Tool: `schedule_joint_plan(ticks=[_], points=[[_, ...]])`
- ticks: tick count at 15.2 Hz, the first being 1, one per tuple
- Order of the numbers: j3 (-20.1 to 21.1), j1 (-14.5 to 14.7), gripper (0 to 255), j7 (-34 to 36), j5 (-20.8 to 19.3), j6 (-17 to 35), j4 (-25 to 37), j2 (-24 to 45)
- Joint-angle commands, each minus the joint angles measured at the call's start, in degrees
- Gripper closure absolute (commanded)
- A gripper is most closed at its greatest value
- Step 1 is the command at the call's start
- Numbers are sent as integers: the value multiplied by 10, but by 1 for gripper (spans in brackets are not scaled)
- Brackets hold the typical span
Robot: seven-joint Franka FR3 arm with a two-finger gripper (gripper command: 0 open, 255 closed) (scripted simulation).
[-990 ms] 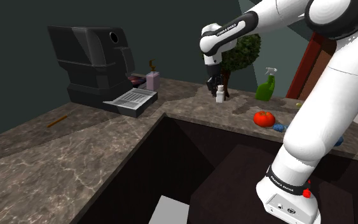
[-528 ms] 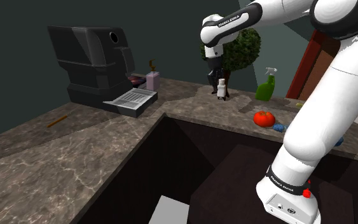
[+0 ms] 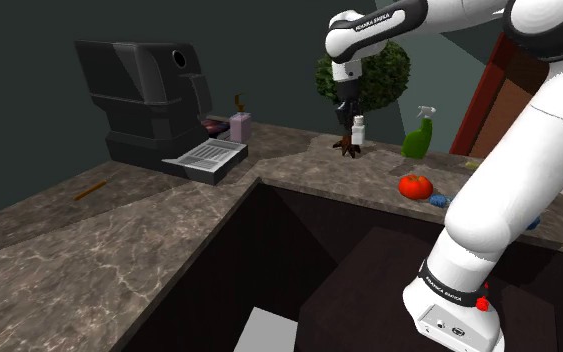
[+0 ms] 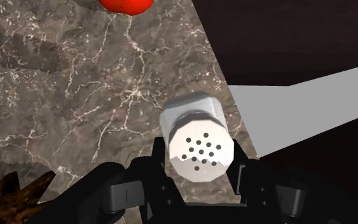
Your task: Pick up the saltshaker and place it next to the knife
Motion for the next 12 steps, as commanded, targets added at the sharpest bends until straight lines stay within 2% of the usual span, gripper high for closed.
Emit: schedule_joint_plan(ticks=[1, 12], points=[[-12, -11, 255, -19, -11, 7, -21, -18], [-92, -81, 255, -135, -86, 31, -109, -112]])
